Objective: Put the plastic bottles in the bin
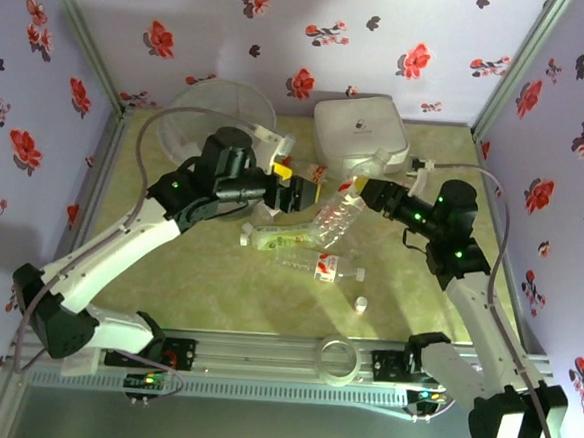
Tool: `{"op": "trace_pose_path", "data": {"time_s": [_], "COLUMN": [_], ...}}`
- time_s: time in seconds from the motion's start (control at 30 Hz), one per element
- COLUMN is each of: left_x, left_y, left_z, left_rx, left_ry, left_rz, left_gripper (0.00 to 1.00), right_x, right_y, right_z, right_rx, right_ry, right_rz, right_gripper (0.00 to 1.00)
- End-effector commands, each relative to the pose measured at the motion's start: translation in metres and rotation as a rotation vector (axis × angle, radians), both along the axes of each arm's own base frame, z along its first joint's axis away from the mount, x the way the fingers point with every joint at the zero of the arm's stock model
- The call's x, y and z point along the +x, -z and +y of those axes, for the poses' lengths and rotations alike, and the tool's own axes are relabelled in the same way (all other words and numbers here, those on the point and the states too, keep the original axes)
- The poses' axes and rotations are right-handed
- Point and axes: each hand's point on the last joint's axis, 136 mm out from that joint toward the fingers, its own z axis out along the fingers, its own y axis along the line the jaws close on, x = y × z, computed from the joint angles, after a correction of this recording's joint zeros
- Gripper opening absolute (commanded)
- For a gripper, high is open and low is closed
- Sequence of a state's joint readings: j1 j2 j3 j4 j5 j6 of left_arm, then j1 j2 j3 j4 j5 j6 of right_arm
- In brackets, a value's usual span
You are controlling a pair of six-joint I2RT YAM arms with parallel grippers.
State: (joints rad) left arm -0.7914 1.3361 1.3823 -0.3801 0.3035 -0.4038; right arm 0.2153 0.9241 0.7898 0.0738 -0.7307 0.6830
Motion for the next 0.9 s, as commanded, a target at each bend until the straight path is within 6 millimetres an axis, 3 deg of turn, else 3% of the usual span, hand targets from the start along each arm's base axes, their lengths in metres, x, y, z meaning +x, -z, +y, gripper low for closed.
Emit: {"op": "trace_pose_path", "data": {"time_s": [0.0, 0.2, 0.4, 0.77, 0.87], "left_x": [-0.011, -0.022, -0.034, -0.034, -0.033], "left_y": [-0.01, -0.003, 0.007, 0.018, 0.017], "left_z": [-0.012, -0.031, -0.044, -0.05, -0.049], "left_rx": [-0.021, -0.067, -0.038, -0.009, -0.005], "left_ry": [0.092, 0.206, 0.282, 0.301, 0.296], "left_rz": [-0.028, 0.015, 0.039, 0.048, 0.037], "left_gripper": [0.97, 0.98, 0.98, 0.73, 0.7], "right_x": [-0.021, -0.033, -0.032, -0.026, -0.024], "right_y": [-0.045, -0.059, -0.06, -0.062, -0.061], "right_z": [0.022, 0.039, 0.05, 0.056, 0.056], "right_rx": [0.039, 0.071, 0.081, 0.093, 0.083], "right_ry": [-0.148, -0.23, -0.261, -0.265, -0.253], "right_rz": [-0.179, -0.241, -0.242, -0.24, -0.235], "right_gripper": [0.59, 0.6, 0.59, 0.6, 0.64]}}
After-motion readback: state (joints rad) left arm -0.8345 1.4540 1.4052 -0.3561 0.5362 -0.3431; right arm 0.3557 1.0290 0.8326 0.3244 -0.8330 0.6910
